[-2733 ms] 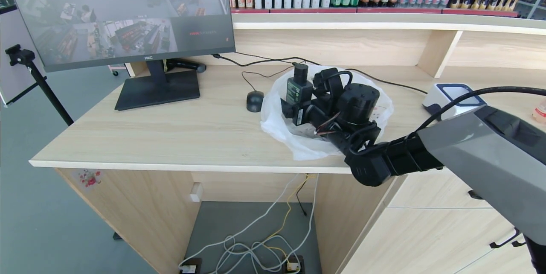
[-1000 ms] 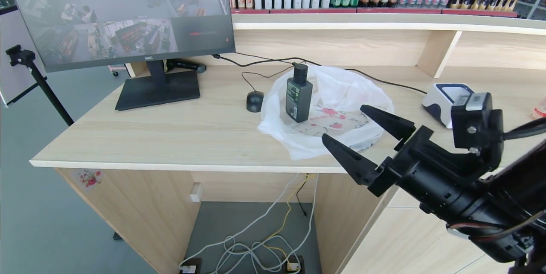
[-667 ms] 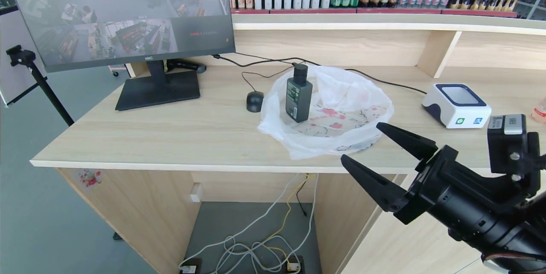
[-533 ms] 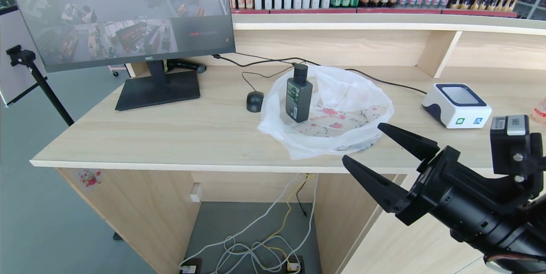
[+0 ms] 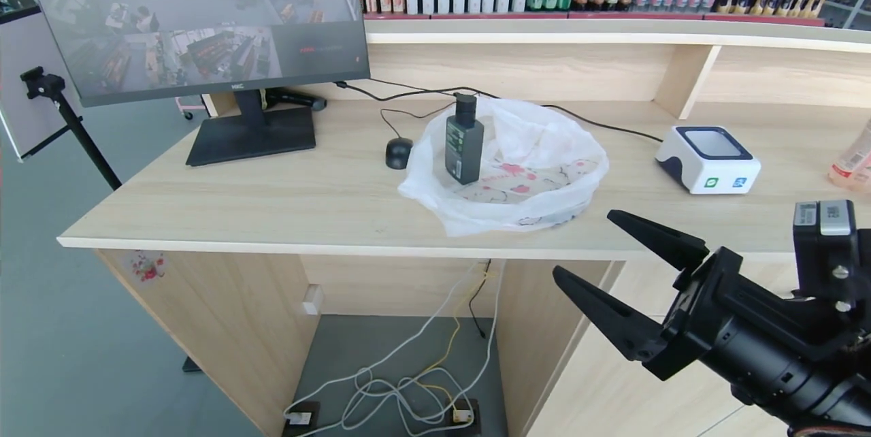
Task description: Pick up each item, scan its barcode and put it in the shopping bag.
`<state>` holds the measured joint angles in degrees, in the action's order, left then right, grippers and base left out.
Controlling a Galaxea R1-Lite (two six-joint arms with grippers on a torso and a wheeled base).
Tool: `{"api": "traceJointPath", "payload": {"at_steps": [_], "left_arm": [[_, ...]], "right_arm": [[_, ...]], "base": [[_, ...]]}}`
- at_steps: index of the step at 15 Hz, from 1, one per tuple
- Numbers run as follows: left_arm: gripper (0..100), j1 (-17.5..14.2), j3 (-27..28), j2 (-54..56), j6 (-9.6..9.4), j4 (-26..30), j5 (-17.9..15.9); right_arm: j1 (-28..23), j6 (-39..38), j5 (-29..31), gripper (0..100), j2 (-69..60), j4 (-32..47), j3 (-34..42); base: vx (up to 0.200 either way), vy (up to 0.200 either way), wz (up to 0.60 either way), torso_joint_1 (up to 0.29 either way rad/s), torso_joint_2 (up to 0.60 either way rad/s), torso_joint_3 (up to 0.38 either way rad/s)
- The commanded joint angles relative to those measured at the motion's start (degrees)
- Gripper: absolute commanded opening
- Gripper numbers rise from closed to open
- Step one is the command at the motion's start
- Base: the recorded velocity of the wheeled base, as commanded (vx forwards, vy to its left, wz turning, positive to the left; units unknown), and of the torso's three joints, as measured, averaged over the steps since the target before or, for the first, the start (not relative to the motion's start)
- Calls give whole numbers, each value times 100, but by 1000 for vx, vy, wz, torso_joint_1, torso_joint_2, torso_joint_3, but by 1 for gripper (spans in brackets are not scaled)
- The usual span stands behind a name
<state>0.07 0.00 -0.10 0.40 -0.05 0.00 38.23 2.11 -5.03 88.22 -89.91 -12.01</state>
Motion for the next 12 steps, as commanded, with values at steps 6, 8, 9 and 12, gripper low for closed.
{"api": "traceJointPath", "payload": {"at_steps": [6, 8, 9, 12], "left_arm": [[100, 1, 0, 1, 13, 5, 0], [100, 1, 0, 1, 13, 5, 0], [100, 1, 0, 1, 13, 5, 0], [100, 1, 0, 1, 21, 14, 0]], "right_arm": [[-9, 0, 2, 100, -200, -9, 190], [-9, 0, 2, 100, -183, -9, 181], [-9, 0, 2, 100, -165, -9, 172], [-9, 0, 2, 100, -148, -9, 164]], "base": [[-33, -200, 0, -8, -2, 5], [0, -200, 0, 14, 5, 0], [0, -200, 0, 2, 12, 2], [0, -200, 0, 4, 2, 4]]}}
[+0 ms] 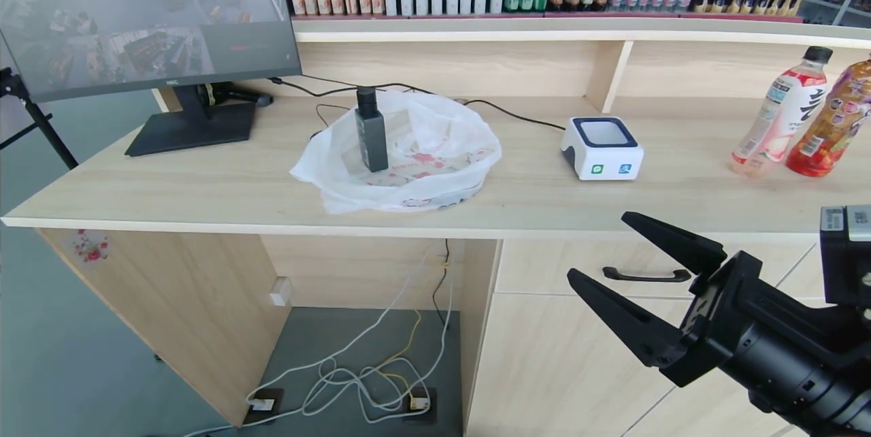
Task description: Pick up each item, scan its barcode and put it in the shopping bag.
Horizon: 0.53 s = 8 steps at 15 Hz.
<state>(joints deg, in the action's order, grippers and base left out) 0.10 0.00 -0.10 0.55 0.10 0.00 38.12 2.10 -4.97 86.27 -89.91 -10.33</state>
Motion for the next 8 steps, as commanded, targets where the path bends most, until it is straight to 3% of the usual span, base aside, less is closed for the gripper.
{"api": "traceJointPath", "payload": {"at_steps": [1, 8], "left_arm": [[100, -1, 0, 1, 7, -10, 0], [100, -1, 0, 1, 24, -1, 0]], "right_arm": [[2, 1, -4, 100, 56, -9, -13], [-77, -8, -4, 100, 100, -9, -49]], "base": [[0, -200, 0, 12, 7, -2], [0, -200, 0, 4, 3, 1]]}}
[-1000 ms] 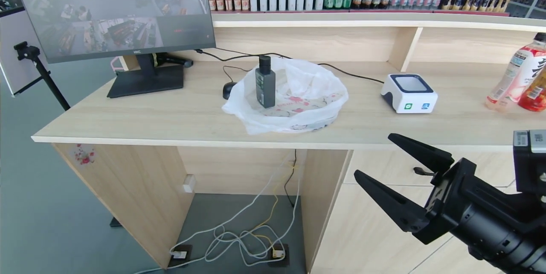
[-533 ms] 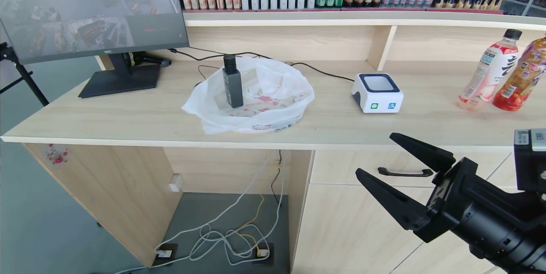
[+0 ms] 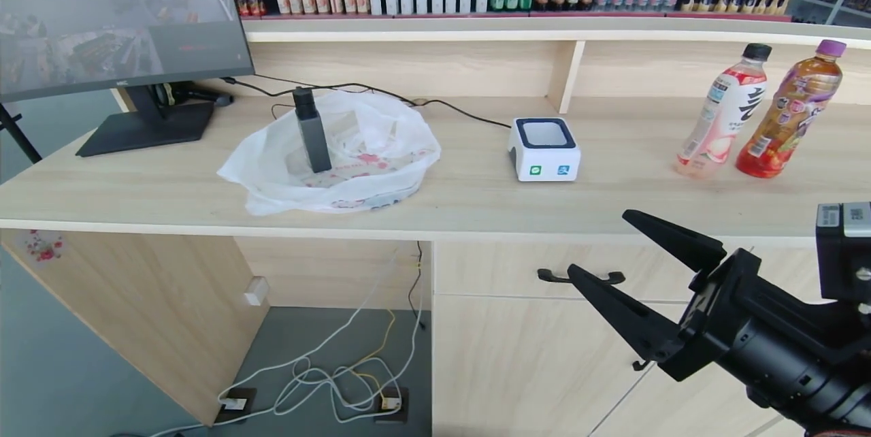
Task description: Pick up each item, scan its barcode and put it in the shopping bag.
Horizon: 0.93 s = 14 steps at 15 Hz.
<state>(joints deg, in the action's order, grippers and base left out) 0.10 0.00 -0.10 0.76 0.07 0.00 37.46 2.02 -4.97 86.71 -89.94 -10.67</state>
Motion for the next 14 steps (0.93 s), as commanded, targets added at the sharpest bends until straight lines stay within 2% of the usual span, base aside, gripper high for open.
{"api": "traceJointPath", "payload": {"at_steps": [1, 14], "left_arm": [[100, -1, 0, 1, -5, 1, 0], [100, -1, 0, 1, 12, 1, 0]], "right_arm": [[-11, 0, -4, 100, 65, -6, -6], [-99, 0, -4, 100, 153, -6, -14]], "base": [[0, -200, 0, 2, 2, 2], [0, -200, 0, 4, 2, 3]]}}
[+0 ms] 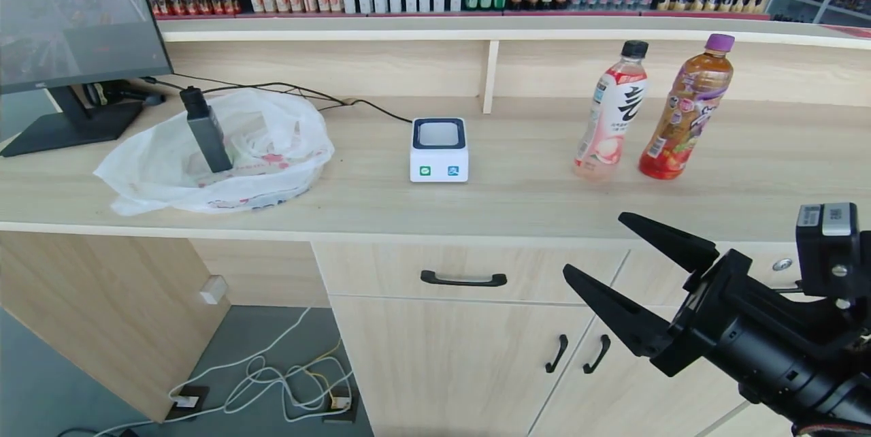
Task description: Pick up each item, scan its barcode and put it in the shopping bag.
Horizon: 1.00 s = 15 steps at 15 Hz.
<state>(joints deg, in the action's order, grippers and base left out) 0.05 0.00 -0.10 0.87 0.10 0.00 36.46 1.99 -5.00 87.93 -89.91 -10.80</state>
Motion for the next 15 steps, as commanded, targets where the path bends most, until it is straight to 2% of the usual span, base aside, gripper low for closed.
{"api": "traceJointPath", "payload": {"at_steps": [1, 5, 12, 15], "left_arm": [[100, -5, 0, 1, 1, -1, 0], [100, 4, 0, 1, 1, -1, 0], [100, 4, 0, 1, -7, -10, 0], [100, 4, 0, 1, -16, -10, 0]], "right_arm": [[1, 3, -1, 100, 40, -9, -1], [1, 3, -1, 100, 40, -9, 8], [-43, 3, -1, 100, 128, -9, -19], [-51, 3, -1, 100, 137, -9, -27]], "base": [[0, -200, 0, 2, 2, -2], [0, -200, 0, 4, 1, 2], [0, 0, 0, 0, 0, 0], [200, 0, 0, -4, 2, 7]]}}
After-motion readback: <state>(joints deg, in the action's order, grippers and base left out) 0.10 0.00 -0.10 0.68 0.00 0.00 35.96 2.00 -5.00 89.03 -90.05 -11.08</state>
